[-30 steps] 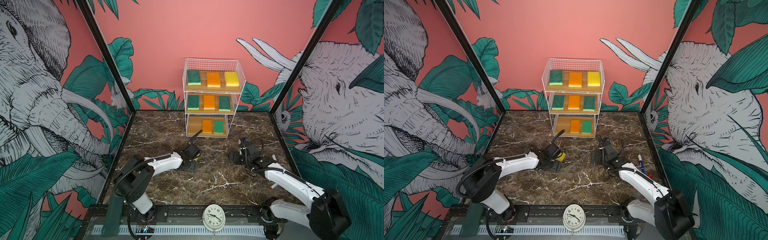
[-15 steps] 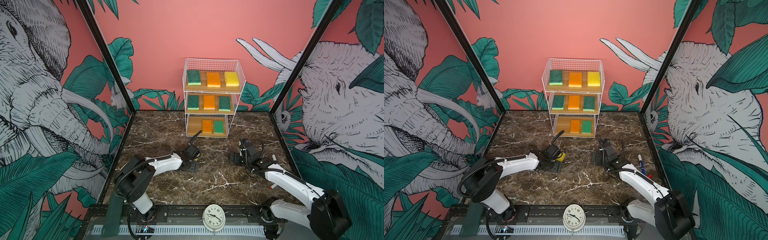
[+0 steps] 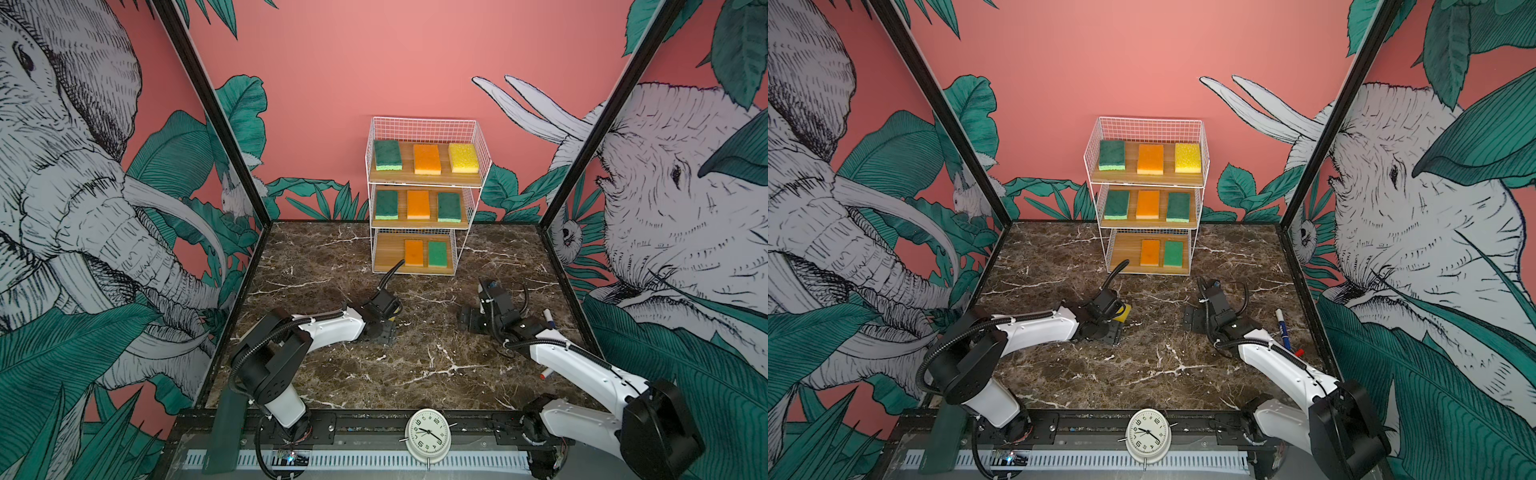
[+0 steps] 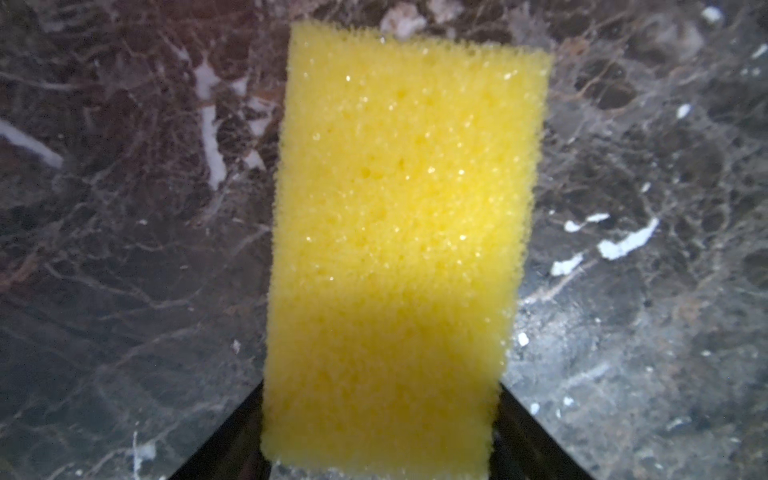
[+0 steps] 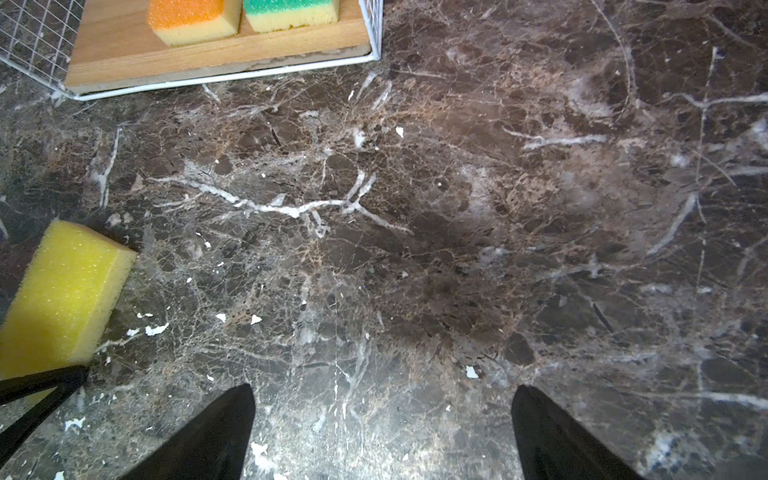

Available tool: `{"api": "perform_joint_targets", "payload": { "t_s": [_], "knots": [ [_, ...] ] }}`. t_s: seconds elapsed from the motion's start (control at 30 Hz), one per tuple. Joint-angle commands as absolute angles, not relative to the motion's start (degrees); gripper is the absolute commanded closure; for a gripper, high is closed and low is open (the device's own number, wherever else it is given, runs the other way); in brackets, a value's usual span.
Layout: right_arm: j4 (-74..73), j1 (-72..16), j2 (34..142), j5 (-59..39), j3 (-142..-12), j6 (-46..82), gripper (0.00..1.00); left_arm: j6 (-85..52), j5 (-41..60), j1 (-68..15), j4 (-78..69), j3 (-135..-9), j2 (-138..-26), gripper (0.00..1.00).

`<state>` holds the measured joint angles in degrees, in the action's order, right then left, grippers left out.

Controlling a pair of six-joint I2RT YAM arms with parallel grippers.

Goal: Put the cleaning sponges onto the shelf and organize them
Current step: 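Carry the yellow sponge with the left gripper toward the shelf's bottom tier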

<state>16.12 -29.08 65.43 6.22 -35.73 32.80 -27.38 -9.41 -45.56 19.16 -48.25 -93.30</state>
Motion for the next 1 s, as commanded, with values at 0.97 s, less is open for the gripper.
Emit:
{"api": "perform_joint_targets", "payload": {
  "t_s": [0.97],
  "knots": [
    [4.7,-26.3,68.3,3.4,-32.2,27.0,0.01,-36.7,-25.3,-41.4,7.4,-68.2,-105.1,0.36]
  ]
}}
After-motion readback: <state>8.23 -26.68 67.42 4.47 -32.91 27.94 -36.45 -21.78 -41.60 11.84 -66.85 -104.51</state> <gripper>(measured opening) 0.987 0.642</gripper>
